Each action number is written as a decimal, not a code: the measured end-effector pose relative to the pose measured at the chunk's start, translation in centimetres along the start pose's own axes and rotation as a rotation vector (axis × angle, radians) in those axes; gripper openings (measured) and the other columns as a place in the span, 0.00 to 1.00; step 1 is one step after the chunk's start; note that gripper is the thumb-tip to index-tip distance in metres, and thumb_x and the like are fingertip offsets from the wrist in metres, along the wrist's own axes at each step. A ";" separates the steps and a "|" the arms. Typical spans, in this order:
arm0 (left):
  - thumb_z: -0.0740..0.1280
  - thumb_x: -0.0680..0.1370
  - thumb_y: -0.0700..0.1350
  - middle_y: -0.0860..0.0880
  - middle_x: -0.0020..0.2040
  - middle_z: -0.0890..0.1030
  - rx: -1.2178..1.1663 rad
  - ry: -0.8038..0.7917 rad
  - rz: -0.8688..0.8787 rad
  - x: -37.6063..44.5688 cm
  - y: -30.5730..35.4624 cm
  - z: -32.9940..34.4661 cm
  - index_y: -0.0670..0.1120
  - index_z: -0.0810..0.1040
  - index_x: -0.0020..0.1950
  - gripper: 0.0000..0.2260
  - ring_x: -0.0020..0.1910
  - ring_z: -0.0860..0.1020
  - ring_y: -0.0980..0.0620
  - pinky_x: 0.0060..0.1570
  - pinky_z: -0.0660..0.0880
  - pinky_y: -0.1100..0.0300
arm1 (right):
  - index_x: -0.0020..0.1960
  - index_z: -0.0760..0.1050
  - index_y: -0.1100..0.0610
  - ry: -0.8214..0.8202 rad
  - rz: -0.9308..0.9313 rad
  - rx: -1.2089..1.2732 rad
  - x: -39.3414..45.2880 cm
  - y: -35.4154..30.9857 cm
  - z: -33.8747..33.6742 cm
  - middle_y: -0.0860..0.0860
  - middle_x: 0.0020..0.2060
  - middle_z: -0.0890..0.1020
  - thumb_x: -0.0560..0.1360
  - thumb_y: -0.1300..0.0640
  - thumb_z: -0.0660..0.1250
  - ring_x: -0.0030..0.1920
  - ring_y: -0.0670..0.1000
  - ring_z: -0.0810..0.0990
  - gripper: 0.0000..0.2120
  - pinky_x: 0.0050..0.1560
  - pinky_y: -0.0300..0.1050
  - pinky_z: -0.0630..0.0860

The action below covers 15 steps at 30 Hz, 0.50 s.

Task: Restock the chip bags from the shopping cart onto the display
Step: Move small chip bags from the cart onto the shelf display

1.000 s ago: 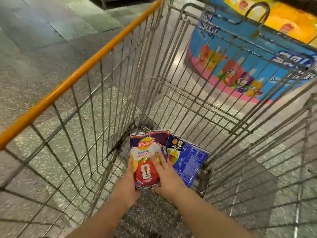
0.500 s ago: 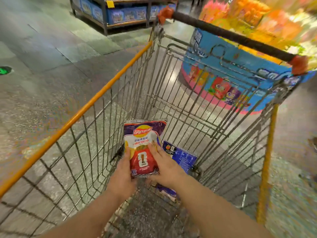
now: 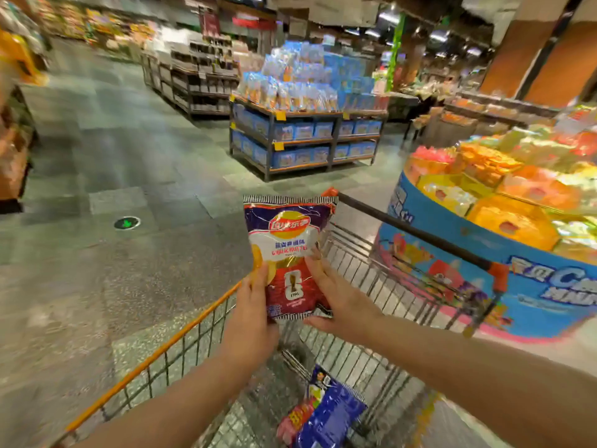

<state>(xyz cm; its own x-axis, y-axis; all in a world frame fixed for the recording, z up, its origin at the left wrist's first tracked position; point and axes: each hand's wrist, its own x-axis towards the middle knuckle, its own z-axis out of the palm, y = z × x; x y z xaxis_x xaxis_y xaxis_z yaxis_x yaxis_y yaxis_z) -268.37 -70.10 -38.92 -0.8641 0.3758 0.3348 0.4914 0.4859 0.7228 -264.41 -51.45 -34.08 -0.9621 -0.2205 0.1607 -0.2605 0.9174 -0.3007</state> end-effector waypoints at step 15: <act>0.69 0.67 0.29 0.39 0.70 0.60 0.323 0.529 0.148 -4.8 15.0 -23.1 0.69 0.52 0.68 0.46 0.65 0.69 0.39 0.56 0.69 0.59 | 0.76 0.42 0.45 0.365 -0.673 0.195 4.3 -16.5 -15.8 0.52 0.76 0.47 0.72 0.44 0.68 0.75 0.49 0.52 0.44 0.69 0.42 0.59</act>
<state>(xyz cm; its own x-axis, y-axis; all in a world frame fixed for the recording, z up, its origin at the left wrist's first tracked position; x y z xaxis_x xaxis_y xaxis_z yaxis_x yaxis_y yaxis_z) -259.37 -82.80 -15.75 -0.6807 0.0571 0.7303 0.5466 0.7033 0.4546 -262.94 -62.32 -13.60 -0.5135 -0.5541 0.6552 -0.8194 0.5433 -0.1827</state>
